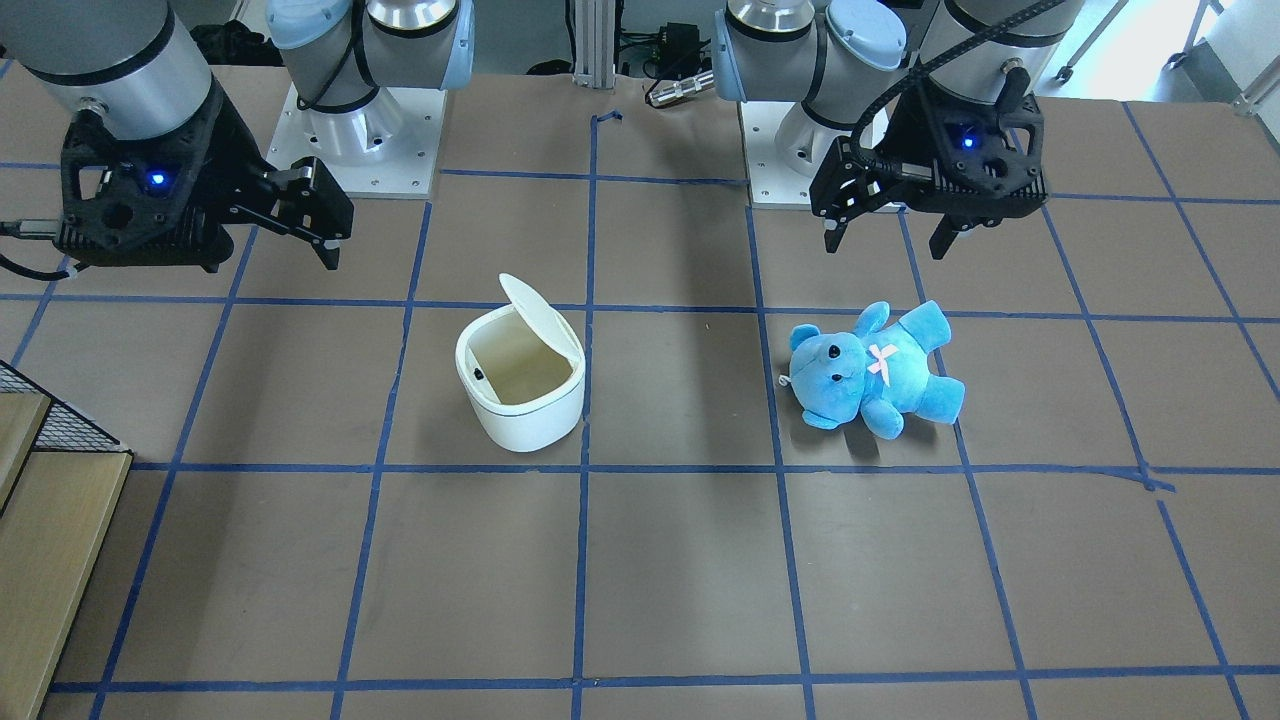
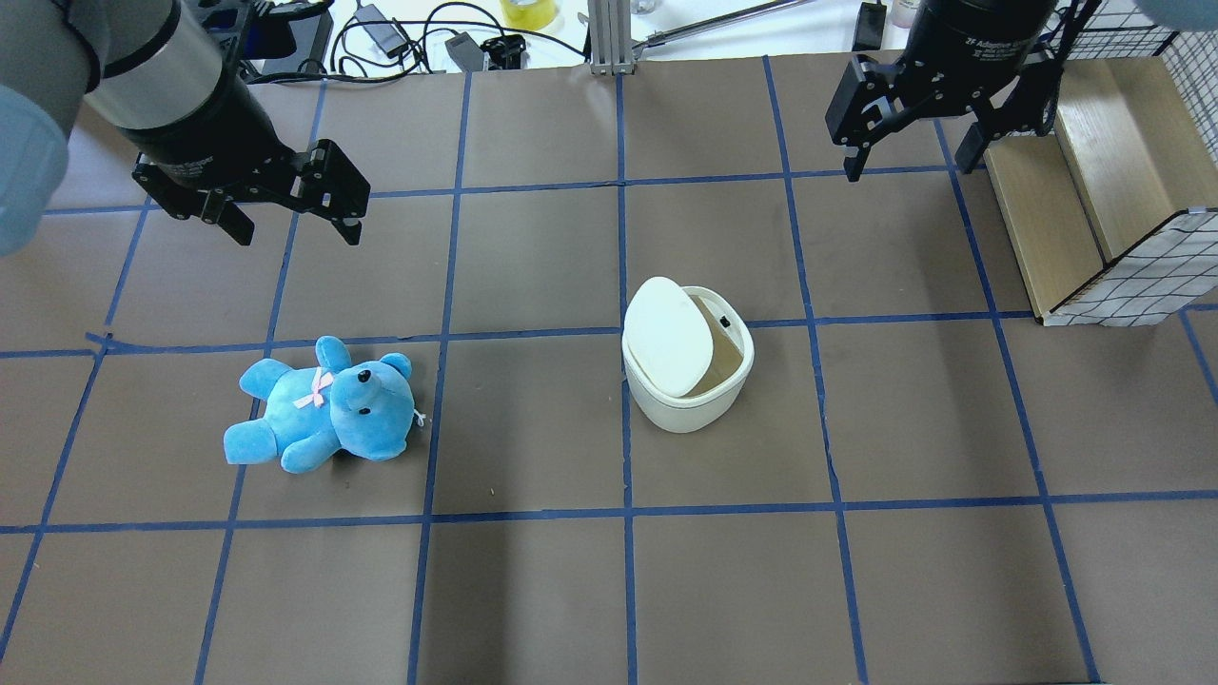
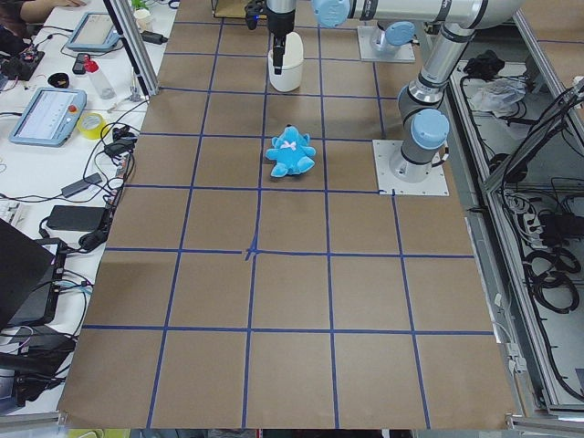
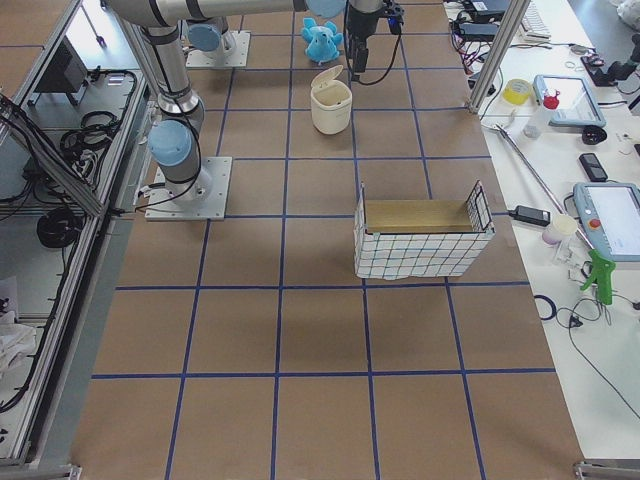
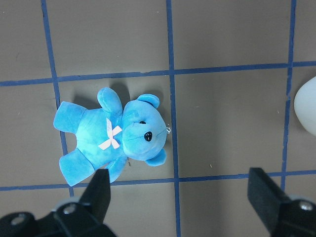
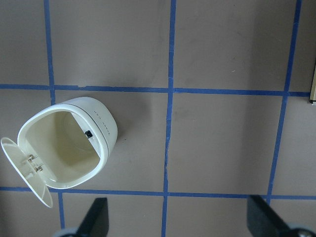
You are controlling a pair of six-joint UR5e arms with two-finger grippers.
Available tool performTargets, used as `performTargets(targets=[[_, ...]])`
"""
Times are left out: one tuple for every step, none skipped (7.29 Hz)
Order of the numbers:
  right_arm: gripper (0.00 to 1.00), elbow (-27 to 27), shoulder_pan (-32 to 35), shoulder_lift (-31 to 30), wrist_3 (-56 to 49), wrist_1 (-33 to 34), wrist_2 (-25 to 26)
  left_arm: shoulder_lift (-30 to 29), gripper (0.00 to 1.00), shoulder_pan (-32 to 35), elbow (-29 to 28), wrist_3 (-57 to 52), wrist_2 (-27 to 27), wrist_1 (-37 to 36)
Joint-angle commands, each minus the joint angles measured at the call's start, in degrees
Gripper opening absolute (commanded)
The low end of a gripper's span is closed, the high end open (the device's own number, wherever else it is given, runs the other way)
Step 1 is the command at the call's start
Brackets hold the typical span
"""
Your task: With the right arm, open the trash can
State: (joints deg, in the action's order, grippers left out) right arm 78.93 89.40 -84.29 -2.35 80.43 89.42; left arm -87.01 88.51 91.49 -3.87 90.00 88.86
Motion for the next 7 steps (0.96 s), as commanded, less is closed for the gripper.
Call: performTargets(targets=[[1.00,2.01,-0.10,-2.18,-0.72,-0.27,0.58,0.00,1.00,0.00,0.00,0.00,0.00,0.00],[1.00,2.19,-0.54,-2.19,-5.08,0.51,0.49,0.00,1.00,0.00,0.00,0.00,0.00,0.00],[1.00,2.28,-2.37,-2.19,-7.21,0.09,0.58,0.00,1.00,0.00,0.00,0.00,0.00,0.00],[1.00,2.37,-2.73,-2.28,-6.27,-0.18,0.49,0.00,1.00,0.00,0.00,0.00,0.00,0.00],[1.00,2.46,-2.74,-2.37,-4.44,-0.27,0.49,0.00,1.00,0.00,0.00,0.00,0.00,0.00],[1.00,2.46,-2.74,-2.54,0.37,-0.18,0.58,0.00,1.00,0.00,0.00,0.00,0.00,0.00],[1.00,2.46,-2.74,-2.72,1.63,-0.18,0.49,0.00,1.00,0.00,0.00,0.00,0.00,0.00]])
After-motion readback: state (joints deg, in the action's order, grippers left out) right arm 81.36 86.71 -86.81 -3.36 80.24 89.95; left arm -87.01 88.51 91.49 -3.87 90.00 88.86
